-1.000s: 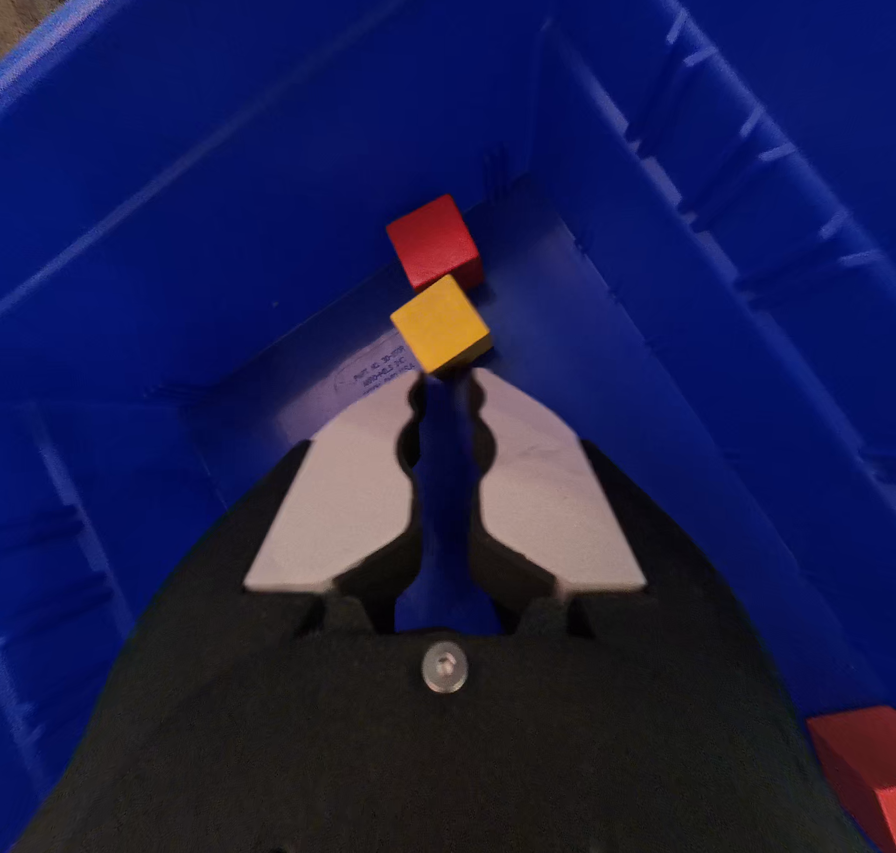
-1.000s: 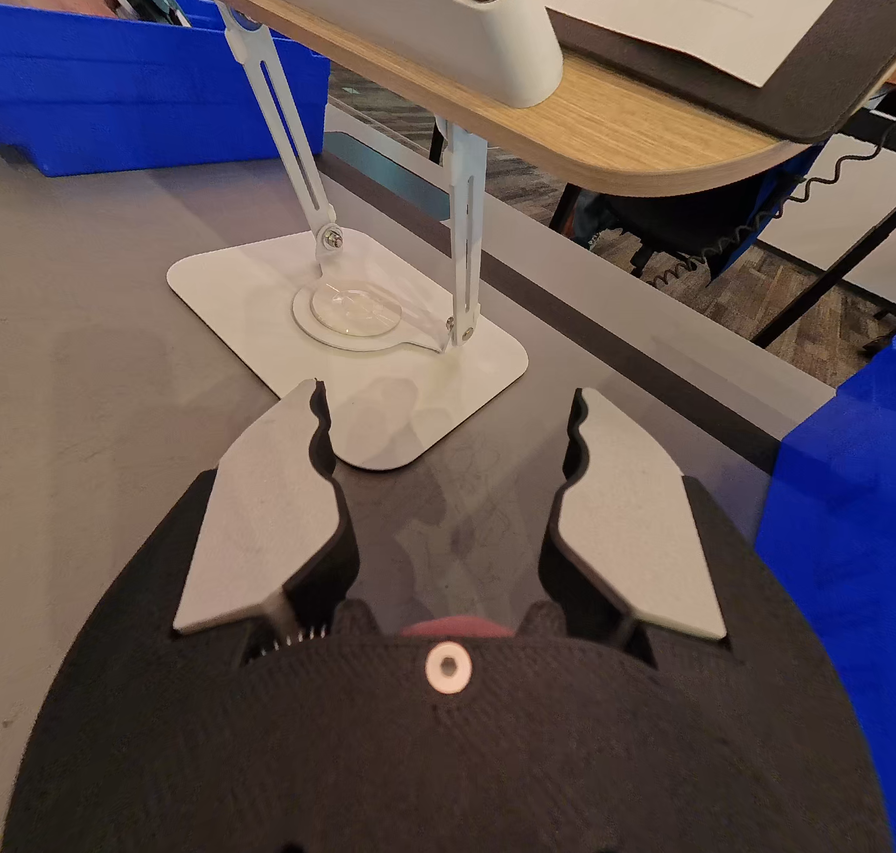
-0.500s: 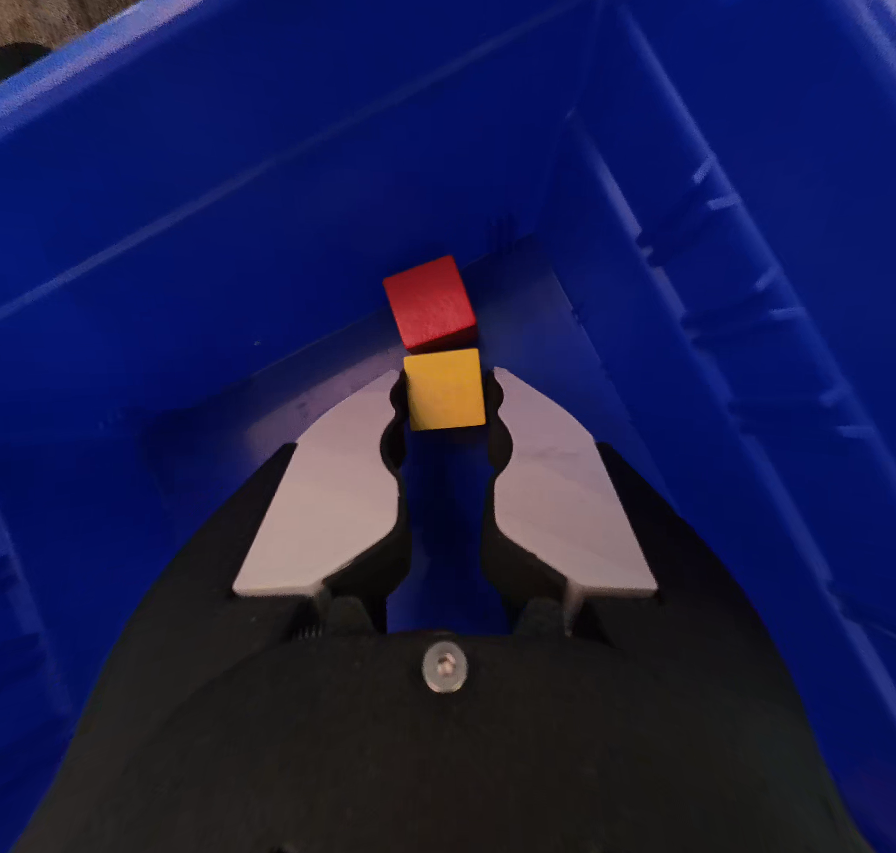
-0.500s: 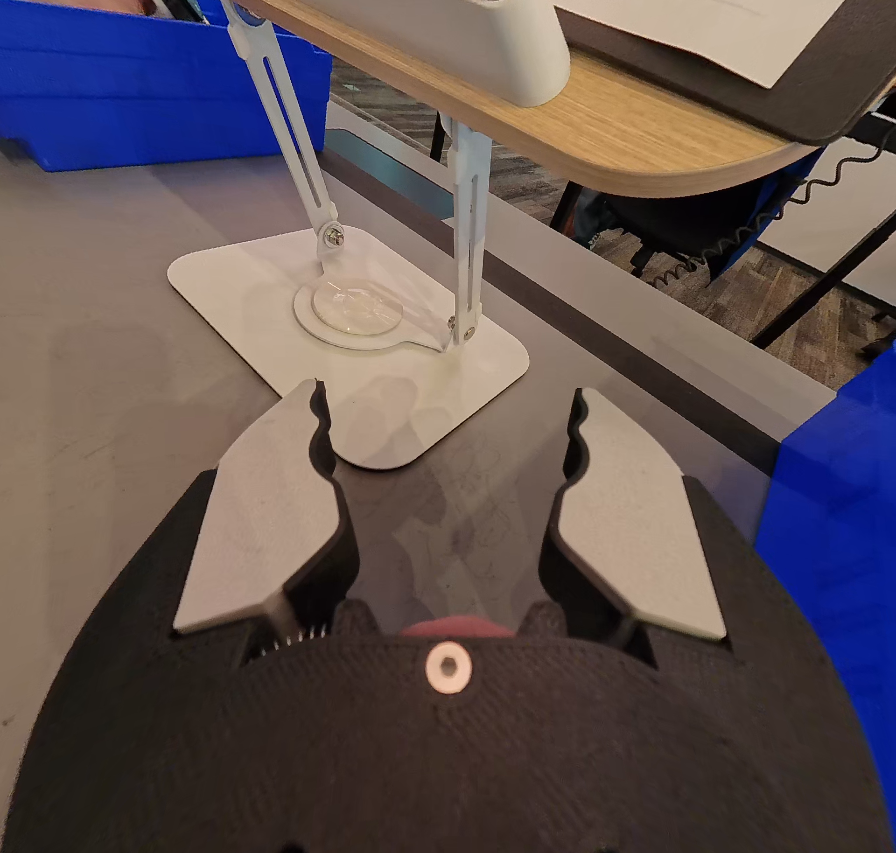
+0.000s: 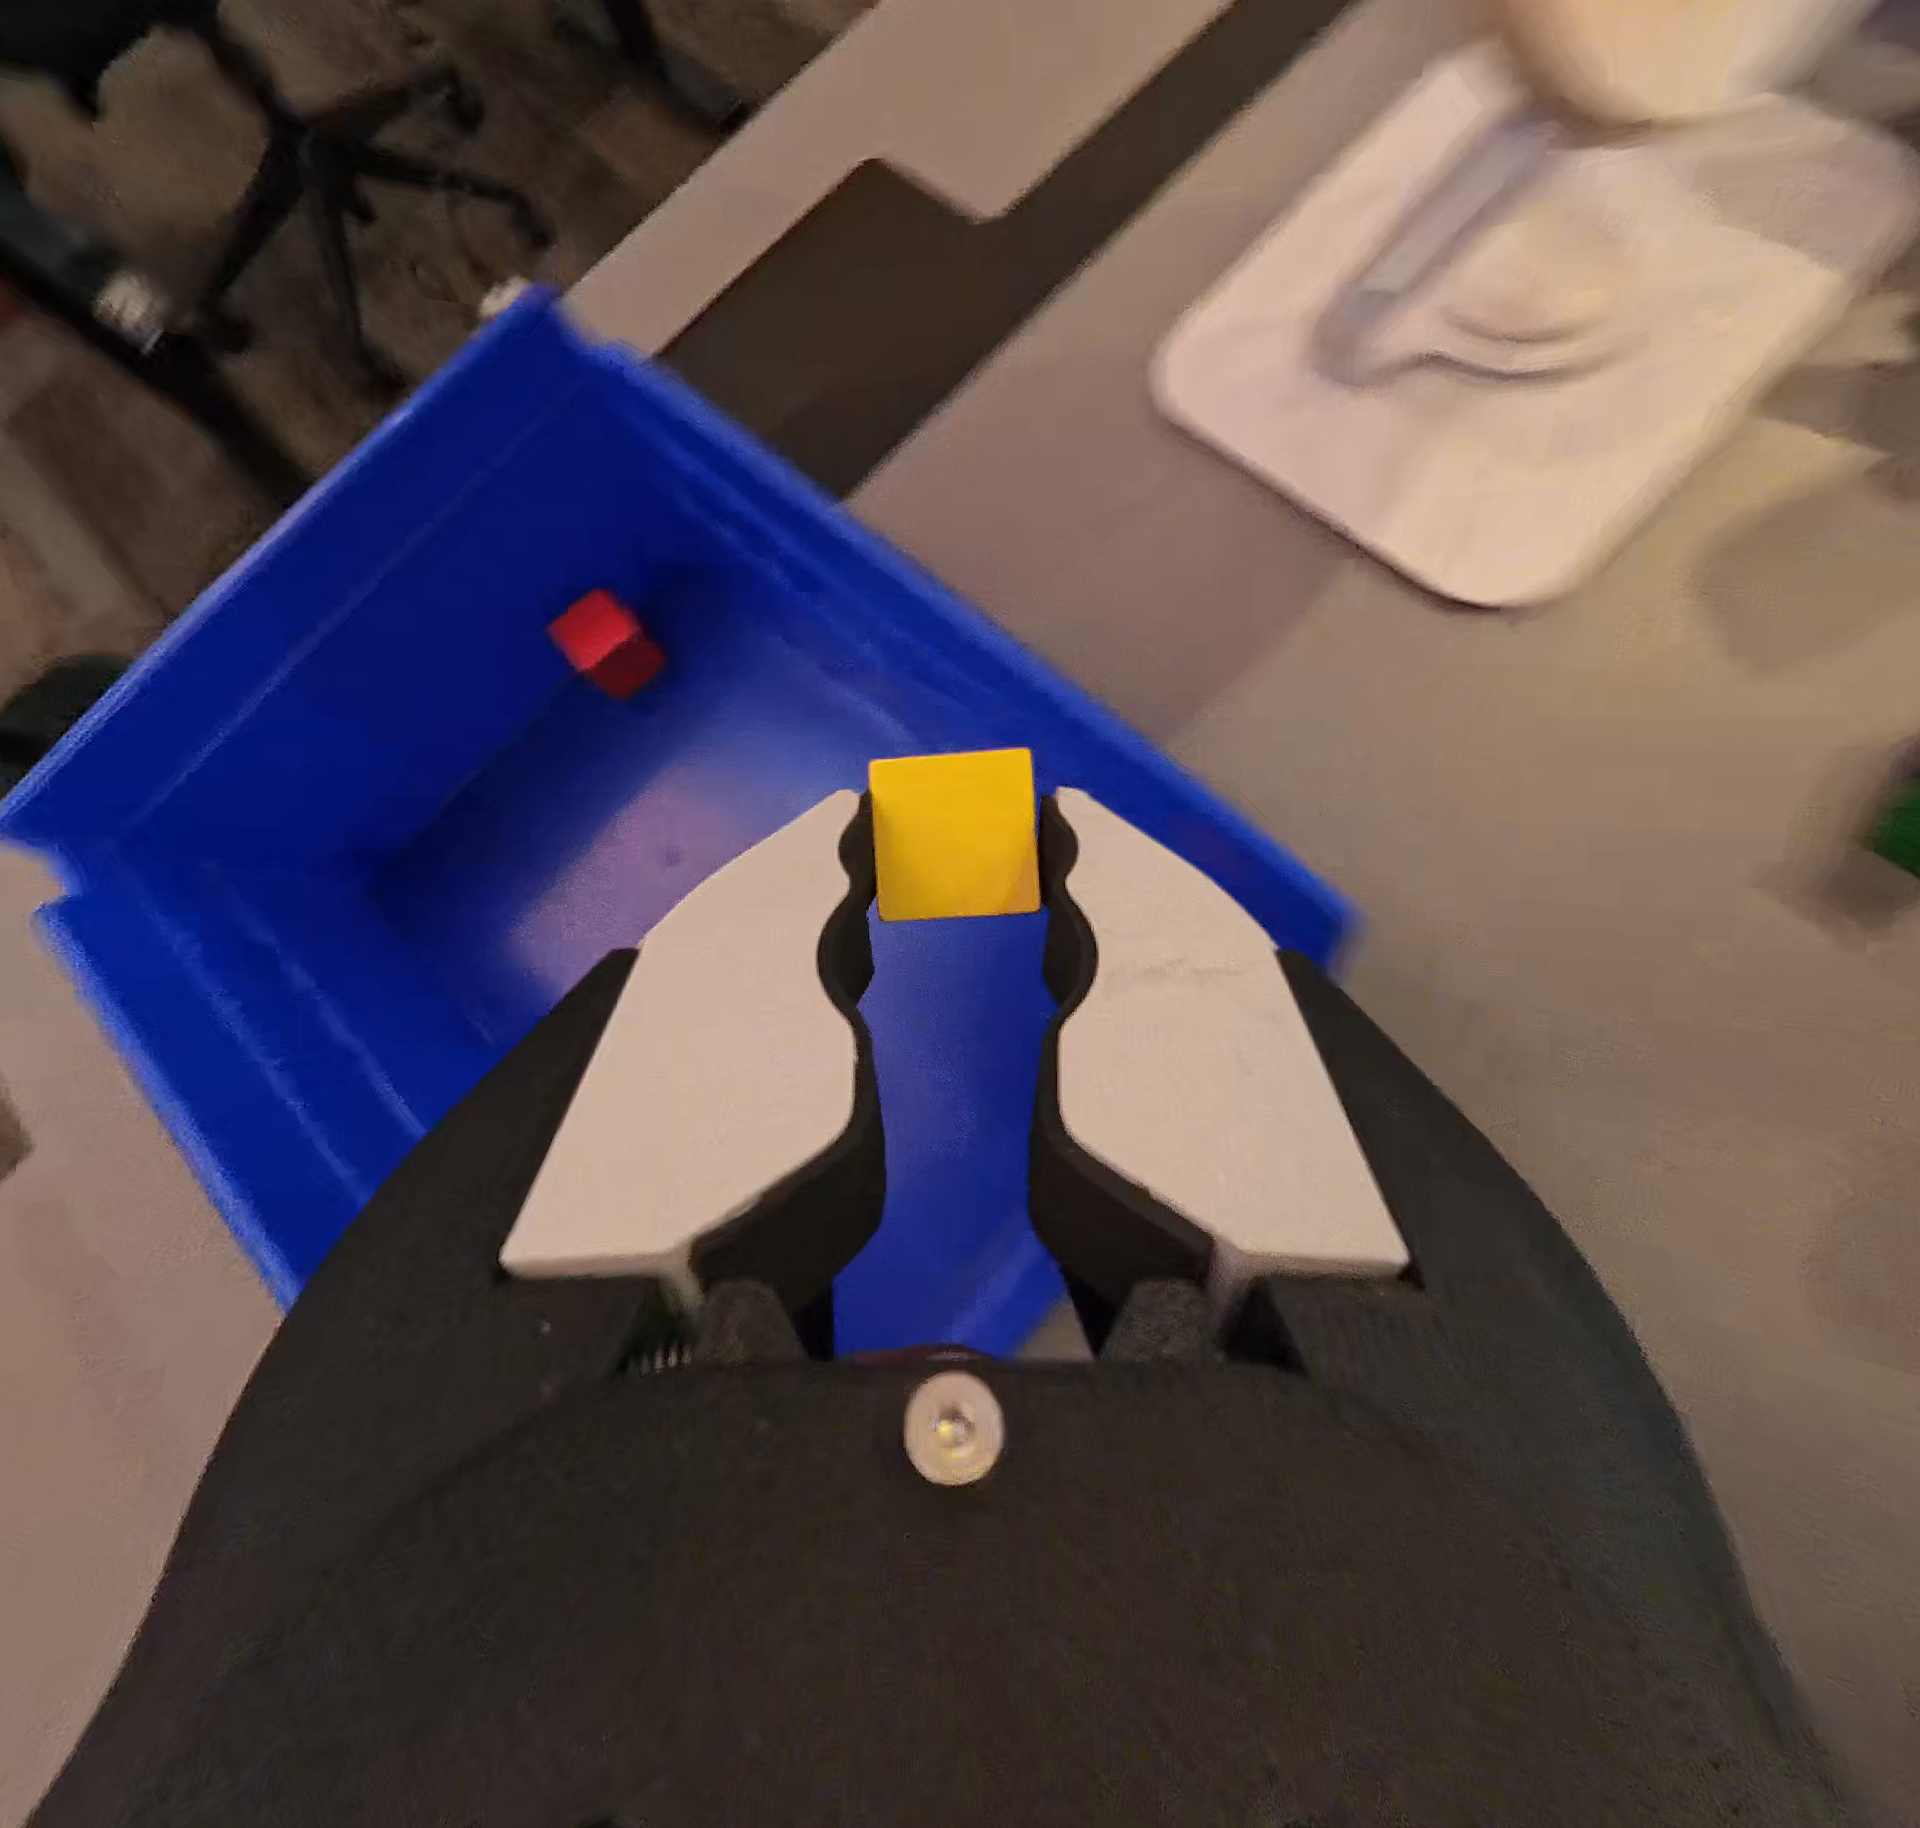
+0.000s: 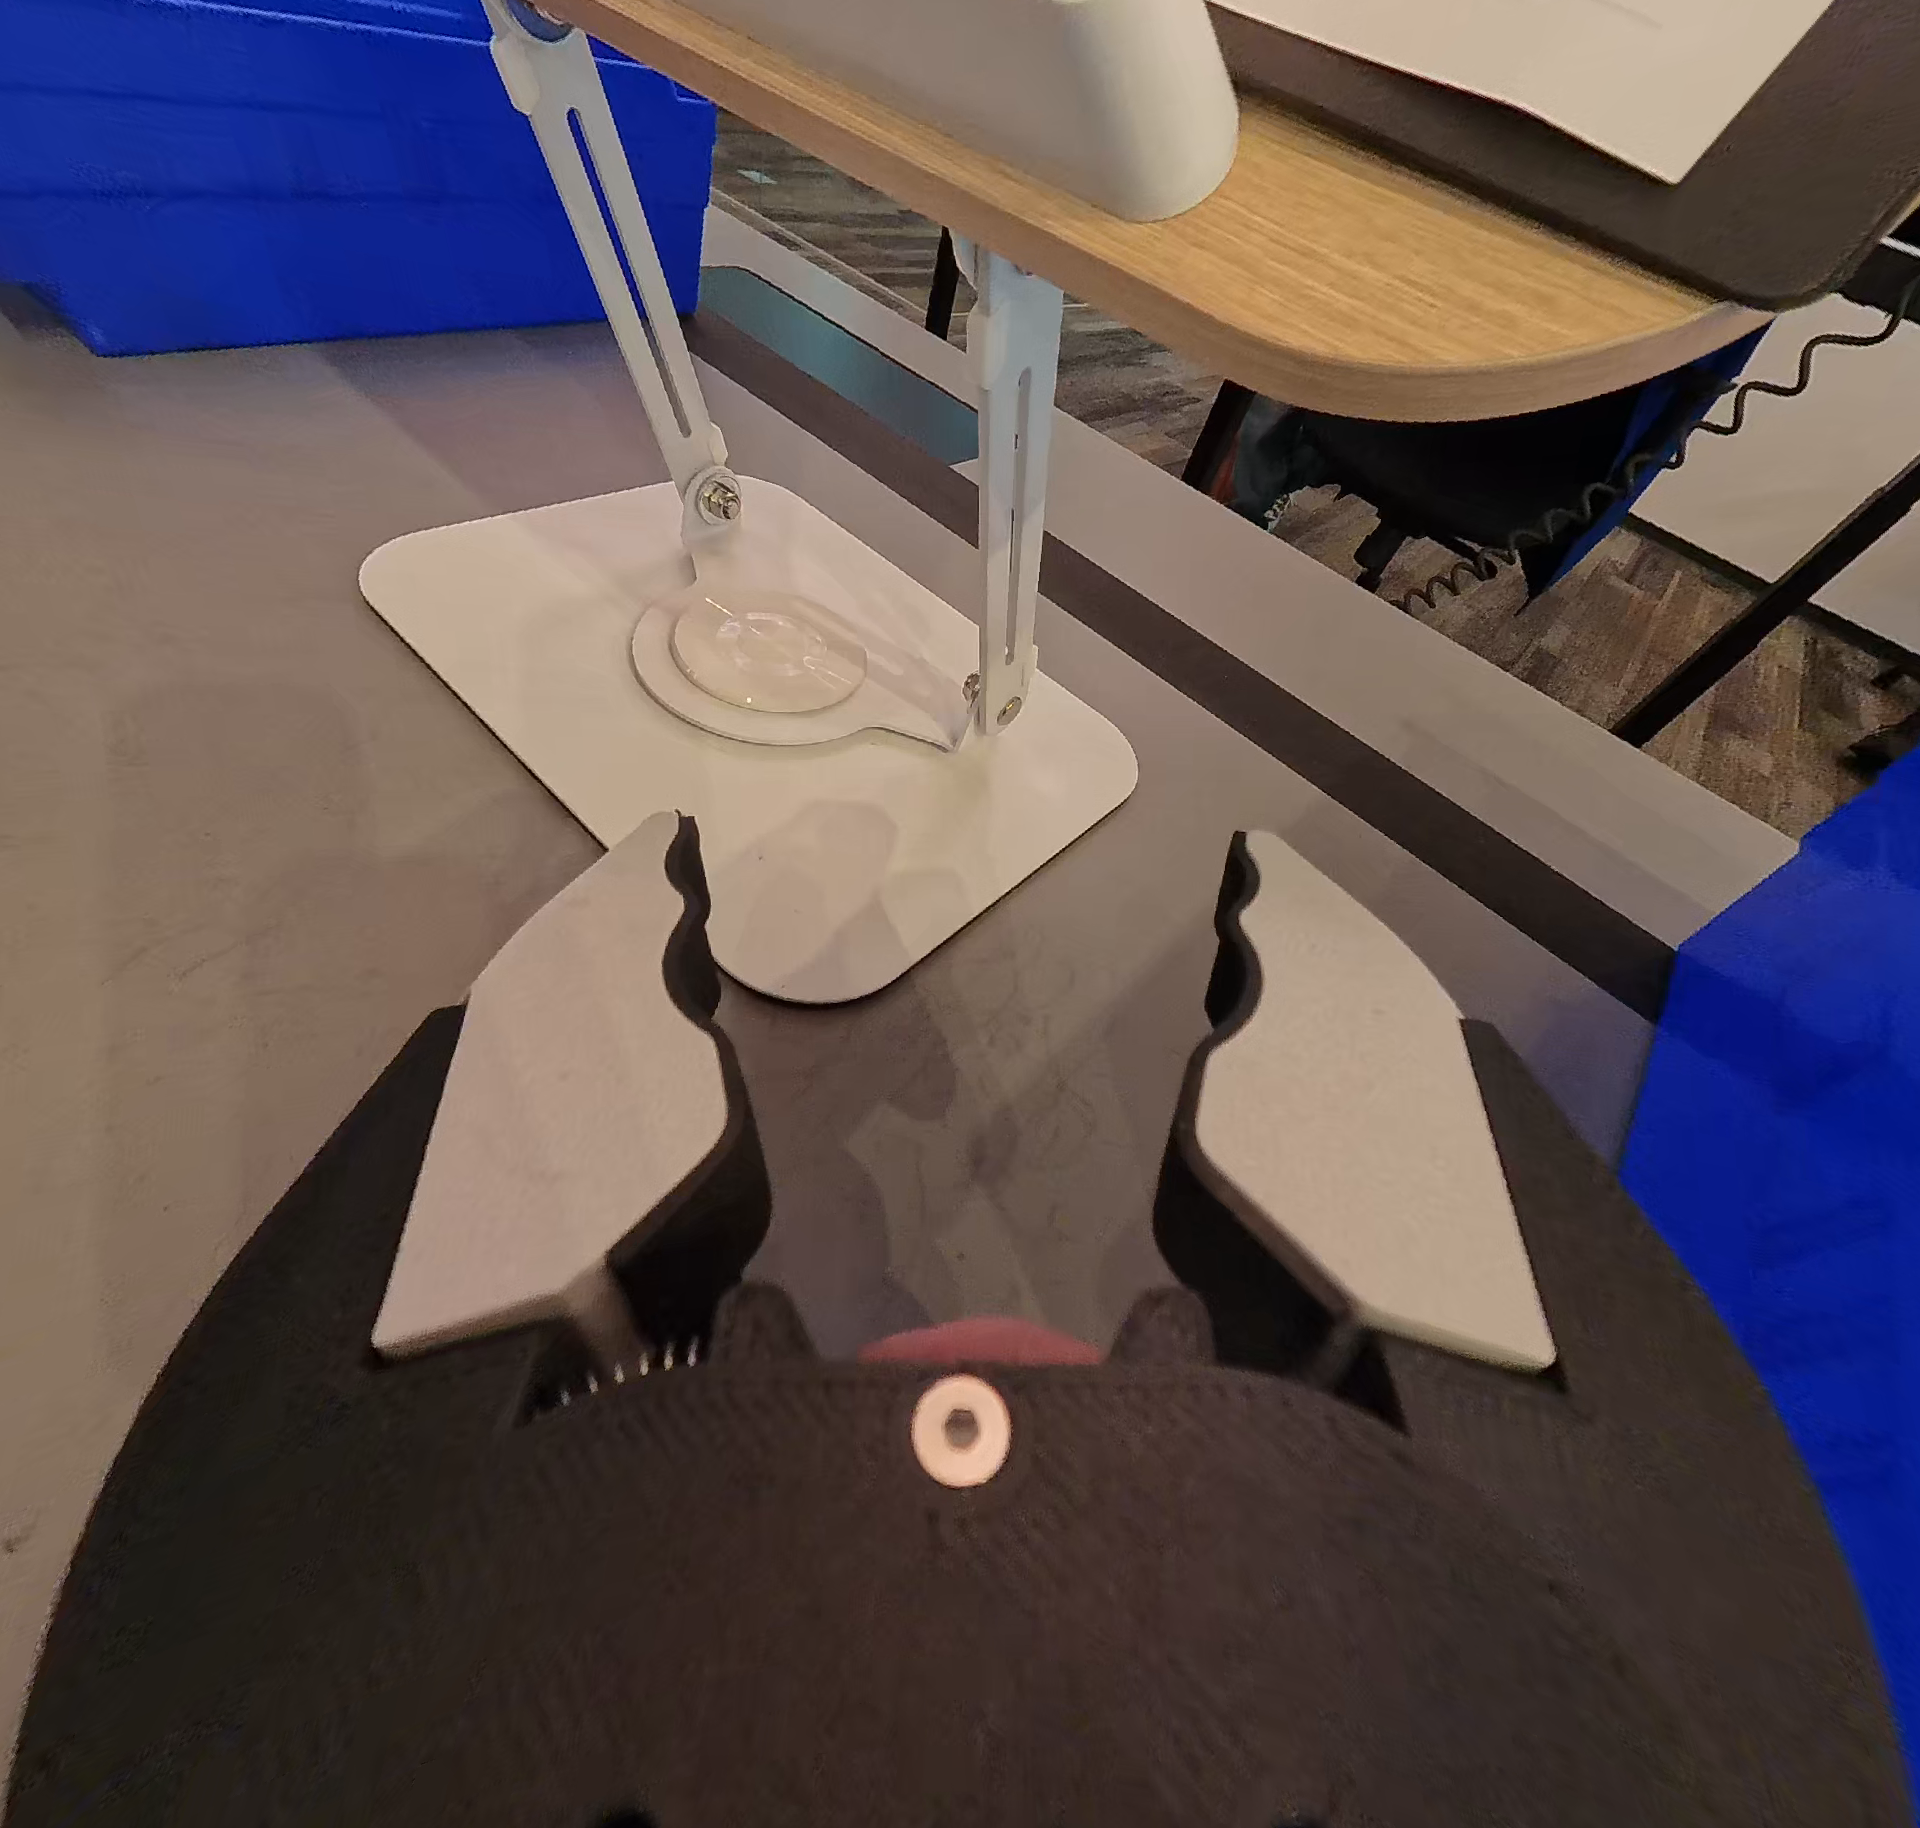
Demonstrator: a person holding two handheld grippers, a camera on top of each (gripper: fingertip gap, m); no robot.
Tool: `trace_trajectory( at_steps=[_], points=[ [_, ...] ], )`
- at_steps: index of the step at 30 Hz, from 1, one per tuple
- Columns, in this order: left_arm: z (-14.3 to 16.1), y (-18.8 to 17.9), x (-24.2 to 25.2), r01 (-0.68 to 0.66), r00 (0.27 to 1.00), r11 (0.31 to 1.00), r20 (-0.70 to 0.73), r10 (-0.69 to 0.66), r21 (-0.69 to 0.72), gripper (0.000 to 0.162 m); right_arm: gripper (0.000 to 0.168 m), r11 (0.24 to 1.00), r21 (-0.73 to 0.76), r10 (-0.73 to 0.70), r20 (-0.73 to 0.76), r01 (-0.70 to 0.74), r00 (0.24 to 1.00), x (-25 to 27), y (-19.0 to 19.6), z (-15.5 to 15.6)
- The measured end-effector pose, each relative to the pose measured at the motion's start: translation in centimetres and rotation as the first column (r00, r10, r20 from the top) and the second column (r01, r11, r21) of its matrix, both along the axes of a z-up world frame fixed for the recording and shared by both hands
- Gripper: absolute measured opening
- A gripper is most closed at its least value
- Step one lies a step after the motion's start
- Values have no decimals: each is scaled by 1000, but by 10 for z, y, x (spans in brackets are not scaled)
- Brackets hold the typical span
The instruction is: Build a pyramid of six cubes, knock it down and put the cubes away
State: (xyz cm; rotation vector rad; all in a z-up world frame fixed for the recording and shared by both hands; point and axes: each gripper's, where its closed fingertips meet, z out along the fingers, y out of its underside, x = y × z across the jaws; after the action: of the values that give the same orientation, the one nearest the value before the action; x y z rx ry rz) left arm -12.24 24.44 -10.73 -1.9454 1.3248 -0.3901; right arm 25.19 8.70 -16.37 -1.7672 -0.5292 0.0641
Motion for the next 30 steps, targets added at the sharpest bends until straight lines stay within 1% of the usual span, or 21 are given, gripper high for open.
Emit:
trace_trajectory(
  at_steps=[1, 2, 3, 5, 7, 11, 14, 16, 18, 21, 30],
  points=[
    [4, -25, 4, 66, 998, 998, 5, -66, 8, 29, 94, 1000, 0, 0, 0, 0, 1000, 0, 0, 0],
    [4, -47, 6, 104, 995, 995, -8, -104, 7, 29, 94, 1000, 0, -1, -2, 1, 1000, 0, 0, 0],
    [1, -68, 9, 144, 989, 990, -23, -144, 9, 29, 94, 1000, 0, -1, -4, 1, 1000, 0, 0, 0],
    [-9, -113, 25, 261, 965, 965, -7, -261, -7, 28, 94, 1000, -1, -1, -4, 1, 1000, 0, 0, 0],
    [-30, -153, 41, 376, 926, 926, -17, -376, -42, 29, 94, 1000, -2, 0, -1, 0, 1000, 0, 0, 0],
    [-76, -201, 69, 507, 858, 856, -37, -512, -101, 29, 94, 1000, -2, 1, 6, -1, 1000, 0, 0, -1],
    [-98, -219, 84, 572, 815, 809, -22, -580, -138, 29, 94, 1000, -2, 2, 4, -2, 1000, 0, 0, 0],
    [-107, -219, 91, 579, 808, 802, -35, -589, -147, 29, 94, 1000, -3, 2, 4, -2, 1000, 0, 0, -1],
    [-110, -225, 99, 605, 789, 781, -15, -615, -155, 29, 94, 1000, -5, 4, 8, -4, 1000, -1, 0, -1],
    [-120, -227, 103, 617, 774, 771, -59, -631, -158, 29, 93, 1000, -9, 7, 13, -7, 1000, -2, 0, -2],
    [-129, -230, 110, 640, 750, 746, -59, -658, -184, 29, 93, 1000, -18, 16, 25, -16, 1000, -4, 0, -4]
  ],
)
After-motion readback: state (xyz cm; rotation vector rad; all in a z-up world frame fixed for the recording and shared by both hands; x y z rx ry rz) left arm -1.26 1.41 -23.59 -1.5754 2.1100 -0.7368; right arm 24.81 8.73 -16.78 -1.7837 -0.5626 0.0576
